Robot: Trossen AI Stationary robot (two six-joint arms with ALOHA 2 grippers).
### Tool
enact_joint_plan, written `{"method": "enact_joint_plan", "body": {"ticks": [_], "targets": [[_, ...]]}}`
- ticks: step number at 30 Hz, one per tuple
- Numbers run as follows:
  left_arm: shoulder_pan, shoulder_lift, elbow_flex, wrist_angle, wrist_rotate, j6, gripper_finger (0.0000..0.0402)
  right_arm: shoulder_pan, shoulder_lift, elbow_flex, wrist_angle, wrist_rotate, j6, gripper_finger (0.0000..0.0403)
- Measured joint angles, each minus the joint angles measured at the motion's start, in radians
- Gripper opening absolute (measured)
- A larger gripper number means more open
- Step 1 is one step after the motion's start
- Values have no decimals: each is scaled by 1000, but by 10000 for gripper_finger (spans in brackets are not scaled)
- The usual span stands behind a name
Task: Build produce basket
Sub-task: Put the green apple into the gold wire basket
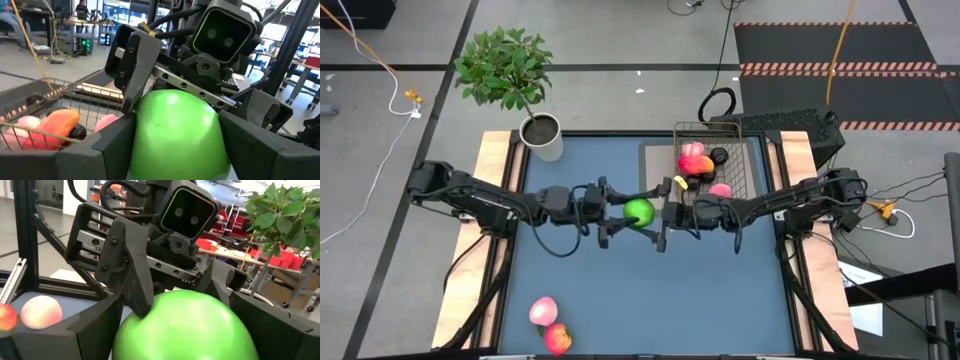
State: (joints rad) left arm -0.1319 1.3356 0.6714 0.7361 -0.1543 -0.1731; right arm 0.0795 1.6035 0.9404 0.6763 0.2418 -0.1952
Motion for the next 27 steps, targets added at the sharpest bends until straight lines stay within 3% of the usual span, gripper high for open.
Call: {"method": "enact_joint_plan", "body": {"ticks": [10,22,27], "targets": [[-7,-20,2,-2,-15,7,265,0,1,0,-44,-1,-155,355],[-7,-22,2,-3,-20,-7,265,14,3,-3,-55,77,-238,329],[-4,-22,6,-87,-141,122,266,23,8,-3,-88,222,-312,328]]}}
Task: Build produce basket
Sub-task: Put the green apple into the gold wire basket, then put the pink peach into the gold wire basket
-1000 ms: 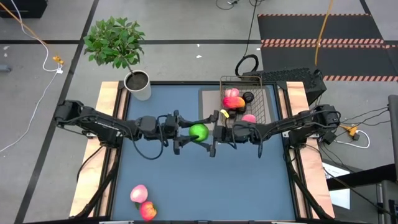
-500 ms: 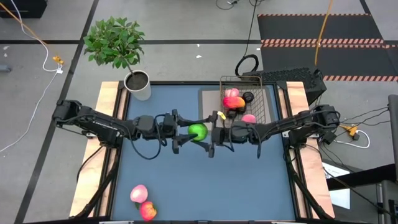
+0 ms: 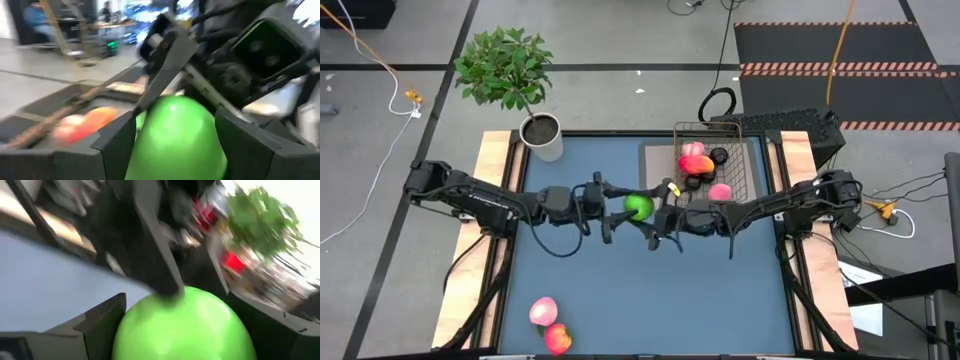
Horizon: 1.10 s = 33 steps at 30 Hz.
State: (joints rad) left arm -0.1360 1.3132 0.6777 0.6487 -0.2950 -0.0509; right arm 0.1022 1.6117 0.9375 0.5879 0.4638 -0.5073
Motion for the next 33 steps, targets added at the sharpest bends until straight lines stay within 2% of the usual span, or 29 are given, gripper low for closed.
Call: {"method": "enact_joint_plan", "body": {"ticks": [4,7,10,12,18,22,24,28,33], "targets": [[12,-12,10,-61,-109,50,266,-6,11,-11,-101,266,-93,327],[24,-2,4,-125,-144,50,266,-25,-4,-6,-147,451,-148,327],[22,-8,5,-110,-144,50,266,-54,-36,-40,-188,514,-152,327],[21,-6,5,-118,-148,50,266,-74,-69,-74,-191,504,-128,327],[22,-4,2,-123,-153,49,266,-131,-294,-225,-188,506,-46,327],[23,-4,2,-116,-156,42,266,-199,-473,-338,-177,462,120,335],[24,-3,1,-120,-159,33,266,-240,-554,-388,-177,414,221,345],[26,-3,1,-120,-160,16,266,-336,-683,-447,-289,271,388,364],[35,-3,1,-120,-160,16,266,-452,-734,-451,-423,112,524,385]]}}
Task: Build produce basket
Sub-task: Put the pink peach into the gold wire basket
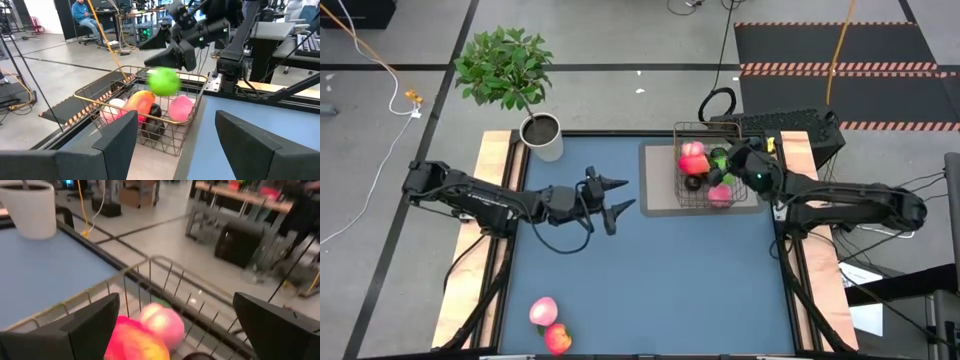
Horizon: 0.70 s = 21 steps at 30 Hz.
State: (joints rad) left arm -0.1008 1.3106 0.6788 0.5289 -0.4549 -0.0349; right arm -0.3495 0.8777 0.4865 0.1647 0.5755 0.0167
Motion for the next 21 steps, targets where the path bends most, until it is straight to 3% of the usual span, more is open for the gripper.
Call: {"method": "enact_joint_plan", "body": {"ticks": [7,11,14,16,21], "targets": [[5,1,-1,-59,1,-3,266,-63,4,-2,21,-151,56,396],[-19,-10,-1,-202,8,-107,266,-47,-19,-1,185,-479,158,398],[-77,-21,3,-337,152,-190,266,-22,-26,0,328,-767,235,399],[-135,-37,15,-495,226,-249,266,-1,-27,0,404,-896,260,399],[-314,-42,181,-895,272,-289,266,47,-25,0,476,-944,271,400]]}}
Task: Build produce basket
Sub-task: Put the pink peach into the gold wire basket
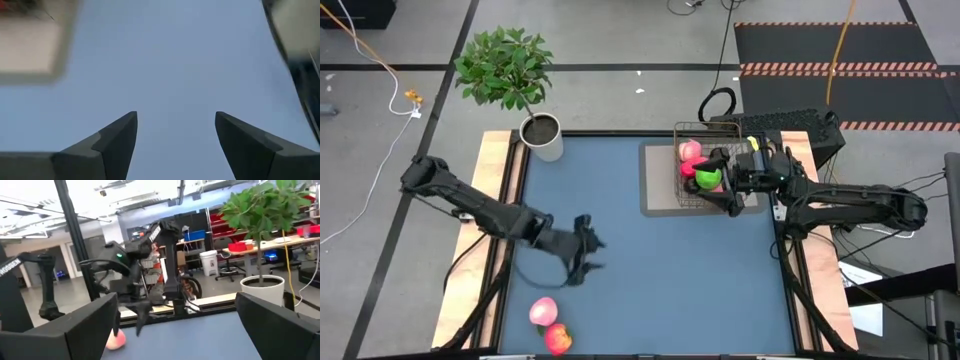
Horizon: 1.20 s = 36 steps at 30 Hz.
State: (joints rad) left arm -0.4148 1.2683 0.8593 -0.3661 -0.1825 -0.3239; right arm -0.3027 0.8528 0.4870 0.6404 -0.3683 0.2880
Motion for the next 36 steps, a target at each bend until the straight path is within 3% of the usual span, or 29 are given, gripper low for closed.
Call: {"method": "enact_joint_plan", "body": {"ticks": [4,7,11,14,22,28,36], "targets": [[-94,10,139,-257,43,-166,266,20,1,0,8,7,0,400],[-155,11,164,-352,78,-369,266,32,1,0,28,39,9,400],[-206,15,125,-352,86,-591,266,36,0,0,48,57,15,400],[-235,29,103,-349,149,-754,267,36,0,0,47,56,13,400],[-373,45,99,-446,211,-1026,275,36,0,0,17,53,-43,400],[-506,56,98,-523,223,-1135,302,36,0,0,14,58,-46,400],[-597,99,70,-523,111,-1170,319,36,6,0,14,59,-46,400]]}}
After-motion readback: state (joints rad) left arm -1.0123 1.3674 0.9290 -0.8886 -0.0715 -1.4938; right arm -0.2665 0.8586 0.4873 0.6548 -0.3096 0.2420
